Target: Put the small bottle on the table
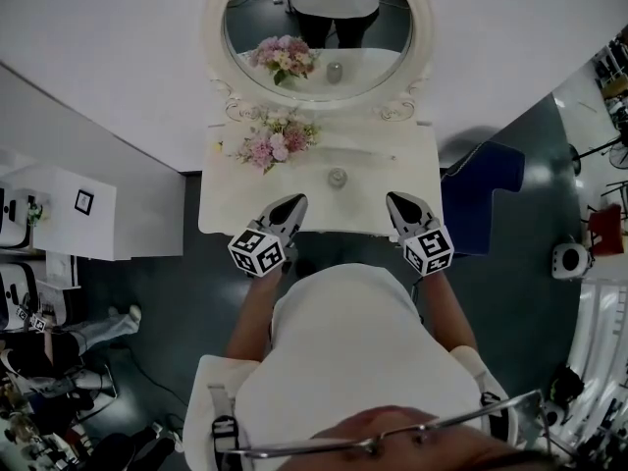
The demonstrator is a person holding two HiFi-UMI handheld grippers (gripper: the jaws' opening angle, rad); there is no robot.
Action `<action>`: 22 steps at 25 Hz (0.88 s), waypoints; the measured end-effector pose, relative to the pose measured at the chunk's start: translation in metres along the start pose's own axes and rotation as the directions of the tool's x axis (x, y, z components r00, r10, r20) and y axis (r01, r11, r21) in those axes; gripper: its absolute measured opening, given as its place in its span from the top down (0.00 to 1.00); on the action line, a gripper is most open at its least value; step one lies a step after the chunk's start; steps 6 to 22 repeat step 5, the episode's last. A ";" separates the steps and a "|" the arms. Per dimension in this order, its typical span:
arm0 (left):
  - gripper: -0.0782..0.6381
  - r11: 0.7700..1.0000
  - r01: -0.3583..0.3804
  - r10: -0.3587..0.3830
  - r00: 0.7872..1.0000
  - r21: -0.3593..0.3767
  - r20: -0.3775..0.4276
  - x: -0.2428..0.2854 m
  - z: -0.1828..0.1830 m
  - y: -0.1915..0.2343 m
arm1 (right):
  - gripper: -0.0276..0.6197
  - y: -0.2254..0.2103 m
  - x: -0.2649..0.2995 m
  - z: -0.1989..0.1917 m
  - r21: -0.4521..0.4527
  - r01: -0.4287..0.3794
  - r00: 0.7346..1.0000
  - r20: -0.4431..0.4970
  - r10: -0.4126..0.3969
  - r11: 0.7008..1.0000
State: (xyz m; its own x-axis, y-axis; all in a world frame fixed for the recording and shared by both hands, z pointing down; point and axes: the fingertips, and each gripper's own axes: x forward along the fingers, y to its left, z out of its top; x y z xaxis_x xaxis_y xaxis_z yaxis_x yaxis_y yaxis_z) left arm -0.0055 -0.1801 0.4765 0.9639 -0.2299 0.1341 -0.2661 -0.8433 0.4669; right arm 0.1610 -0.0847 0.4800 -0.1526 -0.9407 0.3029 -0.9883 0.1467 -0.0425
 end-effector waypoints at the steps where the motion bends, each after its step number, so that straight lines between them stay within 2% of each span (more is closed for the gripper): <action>1: 0.89 1.000 0.000 0.000 1.000 0.001 -0.001 0.000 -0.001 -0.001 | 0.95 0.000 -0.001 0.000 0.004 0.000 1.000 0.001 0.000 1.000; 22: 0.89 1.000 -0.001 0.001 1.000 -0.001 -0.003 -0.005 -0.002 -0.005 | 0.95 0.001 -0.007 0.002 0.017 0.007 1.000 0.004 -0.007 1.000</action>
